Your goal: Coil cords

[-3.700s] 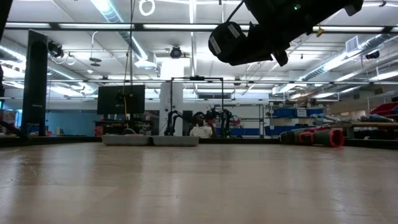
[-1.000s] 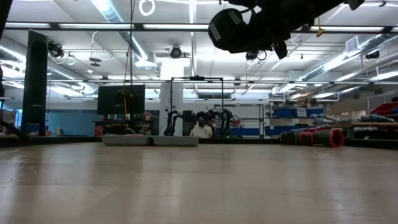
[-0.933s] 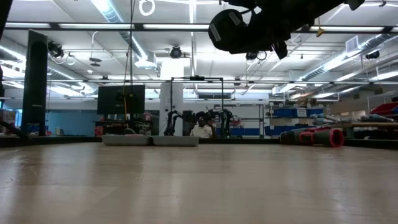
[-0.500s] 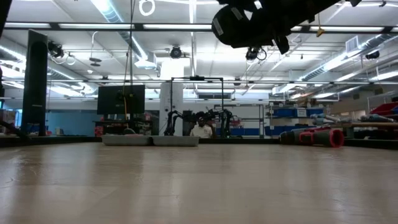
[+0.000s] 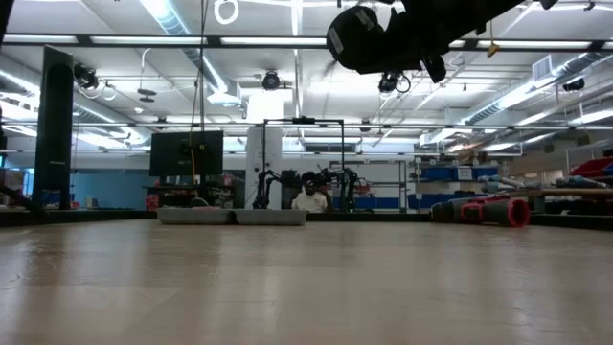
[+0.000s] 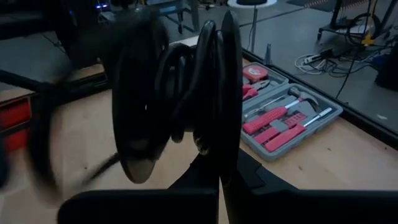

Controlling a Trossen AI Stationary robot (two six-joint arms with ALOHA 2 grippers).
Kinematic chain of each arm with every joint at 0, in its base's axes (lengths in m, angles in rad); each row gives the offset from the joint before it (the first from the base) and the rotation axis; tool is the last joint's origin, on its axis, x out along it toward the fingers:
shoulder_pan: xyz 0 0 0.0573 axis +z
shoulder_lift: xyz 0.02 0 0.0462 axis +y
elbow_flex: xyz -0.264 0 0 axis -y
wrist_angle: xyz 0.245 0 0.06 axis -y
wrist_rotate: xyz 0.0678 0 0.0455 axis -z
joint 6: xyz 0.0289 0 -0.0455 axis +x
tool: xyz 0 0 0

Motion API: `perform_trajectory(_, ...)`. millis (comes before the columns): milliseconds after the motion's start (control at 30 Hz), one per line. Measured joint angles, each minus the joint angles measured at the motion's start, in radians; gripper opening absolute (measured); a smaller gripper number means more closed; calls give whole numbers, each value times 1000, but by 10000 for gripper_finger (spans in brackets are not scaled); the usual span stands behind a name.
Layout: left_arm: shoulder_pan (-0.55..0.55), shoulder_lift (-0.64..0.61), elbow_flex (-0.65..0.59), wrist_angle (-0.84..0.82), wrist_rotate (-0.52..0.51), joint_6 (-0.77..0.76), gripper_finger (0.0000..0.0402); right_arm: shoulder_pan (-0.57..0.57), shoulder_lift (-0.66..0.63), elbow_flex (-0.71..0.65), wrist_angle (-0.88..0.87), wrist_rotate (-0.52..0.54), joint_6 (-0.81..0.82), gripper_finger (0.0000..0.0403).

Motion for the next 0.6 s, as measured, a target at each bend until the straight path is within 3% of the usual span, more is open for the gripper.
perform_trajectory(133,-33,0,0,-42,-8,-77,131,1,0,0,-2,0,-2,0)
perform_trajectory(333,-80,0,-8,-220,-5,-347,131,3,0,0,-33,5,13,0)
perform_trajectory(600,-117,-1,-155,-238,-4,-542,131,85,8,-29,-128,36,119,0)
